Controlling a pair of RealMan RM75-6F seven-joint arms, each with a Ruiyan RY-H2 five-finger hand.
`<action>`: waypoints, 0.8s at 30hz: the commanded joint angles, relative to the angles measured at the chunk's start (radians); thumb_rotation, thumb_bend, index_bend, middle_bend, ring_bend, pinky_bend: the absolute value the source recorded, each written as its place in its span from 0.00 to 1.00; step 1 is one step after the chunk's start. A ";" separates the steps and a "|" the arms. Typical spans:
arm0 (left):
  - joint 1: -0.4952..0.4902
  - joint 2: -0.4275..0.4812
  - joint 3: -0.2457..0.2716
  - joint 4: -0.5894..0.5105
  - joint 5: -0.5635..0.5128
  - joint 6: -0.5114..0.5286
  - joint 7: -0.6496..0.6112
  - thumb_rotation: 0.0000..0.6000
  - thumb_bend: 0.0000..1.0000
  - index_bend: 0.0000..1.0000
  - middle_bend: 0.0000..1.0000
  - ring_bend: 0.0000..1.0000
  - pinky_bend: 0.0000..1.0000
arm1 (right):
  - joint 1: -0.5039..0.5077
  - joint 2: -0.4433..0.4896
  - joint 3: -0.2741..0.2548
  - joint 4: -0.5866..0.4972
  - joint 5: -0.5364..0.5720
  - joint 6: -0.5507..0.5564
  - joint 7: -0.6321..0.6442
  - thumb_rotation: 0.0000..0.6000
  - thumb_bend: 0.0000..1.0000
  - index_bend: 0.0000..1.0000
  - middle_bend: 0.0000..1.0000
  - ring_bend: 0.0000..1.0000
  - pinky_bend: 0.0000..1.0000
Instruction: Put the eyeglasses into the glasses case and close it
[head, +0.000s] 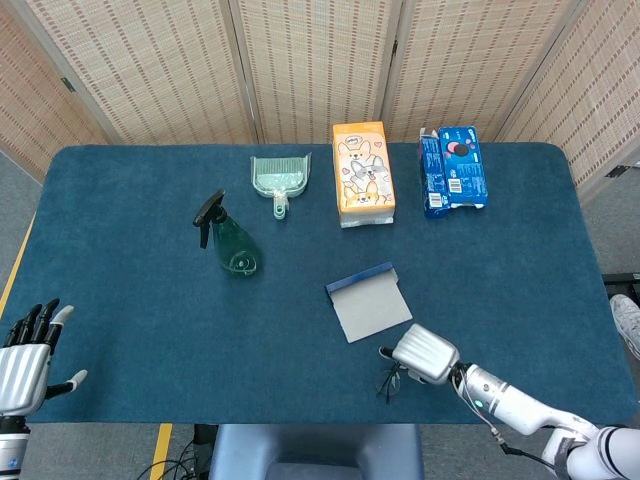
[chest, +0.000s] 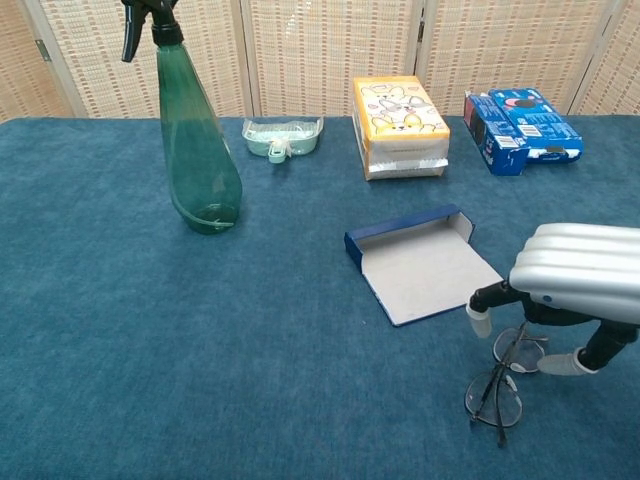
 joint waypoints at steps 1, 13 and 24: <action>0.000 0.000 0.000 0.001 -0.001 0.000 -0.002 1.00 0.13 0.14 0.07 0.05 0.18 | -0.008 -0.019 0.002 0.023 -0.012 0.006 0.011 1.00 0.24 0.39 1.00 1.00 1.00; 0.008 0.002 0.004 0.008 -0.005 0.005 -0.011 1.00 0.13 0.14 0.07 0.05 0.18 | -0.014 -0.080 0.017 0.089 -0.022 -0.013 0.021 1.00 0.27 0.45 1.00 1.00 1.00; 0.008 -0.004 0.006 0.015 -0.003 0.002 -0.019 1.00 0.13 0.14 0.07 0.05 0.18 | -0.014 -0.107 0.027 0.116 -0.020 -0.028 0.031 1.00 0.45 0.51 1.00 1.00 1.00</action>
